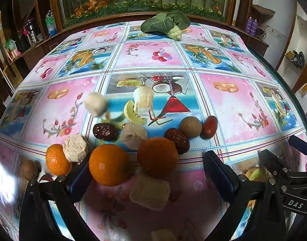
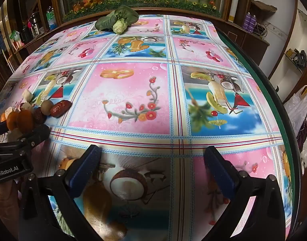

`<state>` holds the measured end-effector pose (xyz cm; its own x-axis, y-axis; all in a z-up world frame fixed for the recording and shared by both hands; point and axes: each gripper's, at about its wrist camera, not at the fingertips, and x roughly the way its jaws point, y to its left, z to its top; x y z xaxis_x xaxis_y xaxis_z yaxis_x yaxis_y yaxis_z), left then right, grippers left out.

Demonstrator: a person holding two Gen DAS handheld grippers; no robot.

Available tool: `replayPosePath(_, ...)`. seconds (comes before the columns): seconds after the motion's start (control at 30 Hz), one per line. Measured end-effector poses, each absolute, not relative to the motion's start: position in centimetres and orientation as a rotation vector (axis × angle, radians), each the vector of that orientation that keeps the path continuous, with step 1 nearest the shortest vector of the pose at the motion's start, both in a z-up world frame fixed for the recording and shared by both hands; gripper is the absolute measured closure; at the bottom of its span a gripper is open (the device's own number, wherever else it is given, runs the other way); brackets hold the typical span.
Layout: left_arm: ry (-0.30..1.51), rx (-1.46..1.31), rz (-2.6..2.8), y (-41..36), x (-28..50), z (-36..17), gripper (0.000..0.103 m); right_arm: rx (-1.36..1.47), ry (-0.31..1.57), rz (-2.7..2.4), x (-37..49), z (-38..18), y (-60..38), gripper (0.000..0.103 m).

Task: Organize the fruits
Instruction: 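Swing both tools over the tray, then back toward the fruit pile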

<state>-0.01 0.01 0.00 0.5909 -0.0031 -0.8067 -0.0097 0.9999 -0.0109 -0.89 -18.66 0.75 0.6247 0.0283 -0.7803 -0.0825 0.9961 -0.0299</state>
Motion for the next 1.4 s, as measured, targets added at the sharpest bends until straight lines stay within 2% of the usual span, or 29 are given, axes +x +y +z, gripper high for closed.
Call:
replayPosePath(1.1, 0.943, -0.015, 0.006, 0.1, 0.6, 0.2, 0.001, -0.060, 0.900, 0.066, -0.9, 1.0, -18.5, 0.000)
replayPosePath(1.23, 0.999, -0.008, -0.023, 0.5, 0.2, 0.3, 0.002, -0.049, 0.900, 0.058, -0.8, 1.0, -18.6, 0.000)
replayPosePath(1.3, 0.961, -0.050, -0.016, 1.8, -2.1, 1.5, 0.007, -0.055, 0.901, 0.060, -0.9, 1.1, -18.5, 0.000)
replayPosePath(1.4, 0.817, -0.022, 0.001, 3.9, -7.0, 5.2, 0.005, -0.027, 0.883, 0.095, -1.6, 1.6, -18.6, 0.000)
